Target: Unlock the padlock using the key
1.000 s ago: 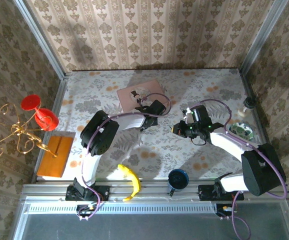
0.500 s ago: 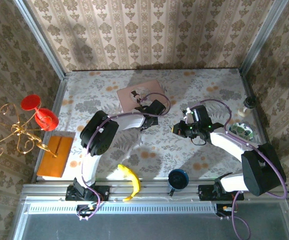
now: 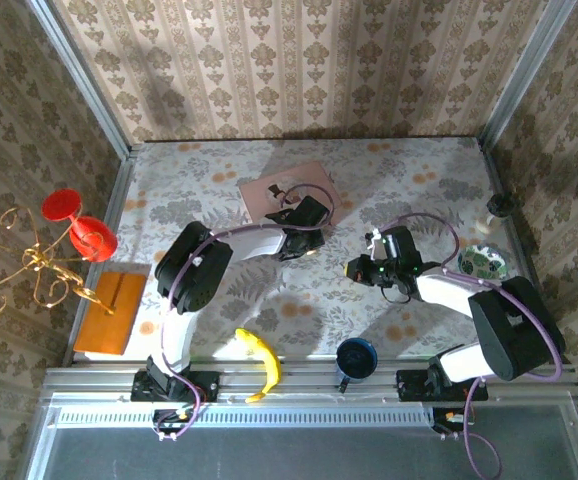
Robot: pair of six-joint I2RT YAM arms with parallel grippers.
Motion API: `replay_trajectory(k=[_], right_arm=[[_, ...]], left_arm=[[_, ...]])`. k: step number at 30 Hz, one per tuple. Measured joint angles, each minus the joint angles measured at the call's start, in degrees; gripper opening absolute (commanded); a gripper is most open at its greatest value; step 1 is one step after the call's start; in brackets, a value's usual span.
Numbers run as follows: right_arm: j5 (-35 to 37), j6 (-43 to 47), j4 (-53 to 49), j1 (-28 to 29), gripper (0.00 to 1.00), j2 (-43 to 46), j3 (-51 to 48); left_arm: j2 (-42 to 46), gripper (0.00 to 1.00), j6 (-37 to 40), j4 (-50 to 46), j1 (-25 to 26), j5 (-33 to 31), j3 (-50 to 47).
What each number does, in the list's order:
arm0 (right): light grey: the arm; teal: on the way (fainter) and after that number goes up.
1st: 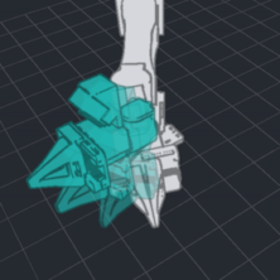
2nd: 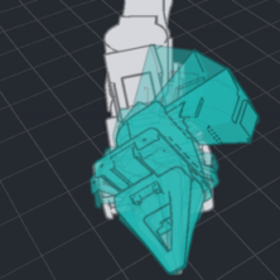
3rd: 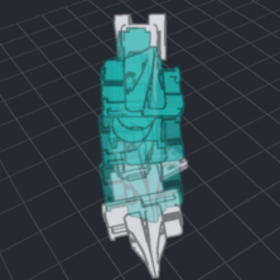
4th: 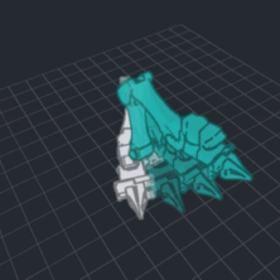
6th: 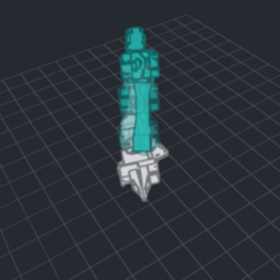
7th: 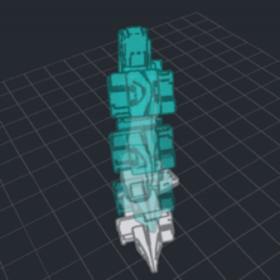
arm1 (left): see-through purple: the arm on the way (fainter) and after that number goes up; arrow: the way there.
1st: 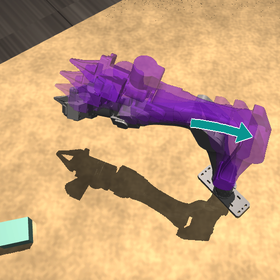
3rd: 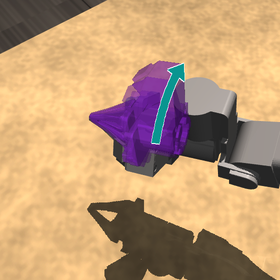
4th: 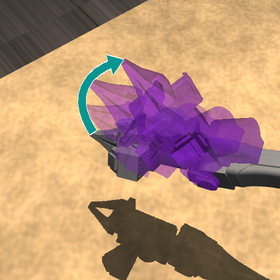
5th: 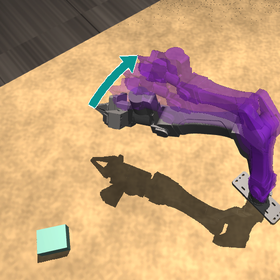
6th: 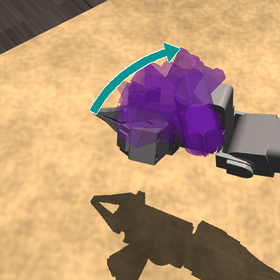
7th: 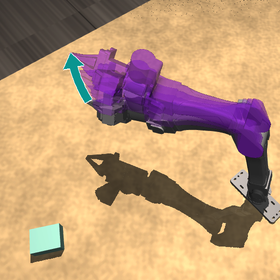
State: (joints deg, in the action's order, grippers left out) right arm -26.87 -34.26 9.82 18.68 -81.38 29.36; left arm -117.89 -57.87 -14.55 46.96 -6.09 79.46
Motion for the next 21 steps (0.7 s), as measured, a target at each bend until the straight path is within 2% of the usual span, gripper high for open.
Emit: replay_trajectory(k=[10,21], right_arm=[[-1.9,1.5,10.2,0.0,0.0,-1.7,-1.7],[-1.8,1.0,14.5,1.5,0.0,-5.1,-1.7]], left_arm=[[2.7,0.09,-5.2,1.2,0.0,5.7,-2.9],[2.8,0.08,-10.0,4.9,0.0,9.8,-3.0]])
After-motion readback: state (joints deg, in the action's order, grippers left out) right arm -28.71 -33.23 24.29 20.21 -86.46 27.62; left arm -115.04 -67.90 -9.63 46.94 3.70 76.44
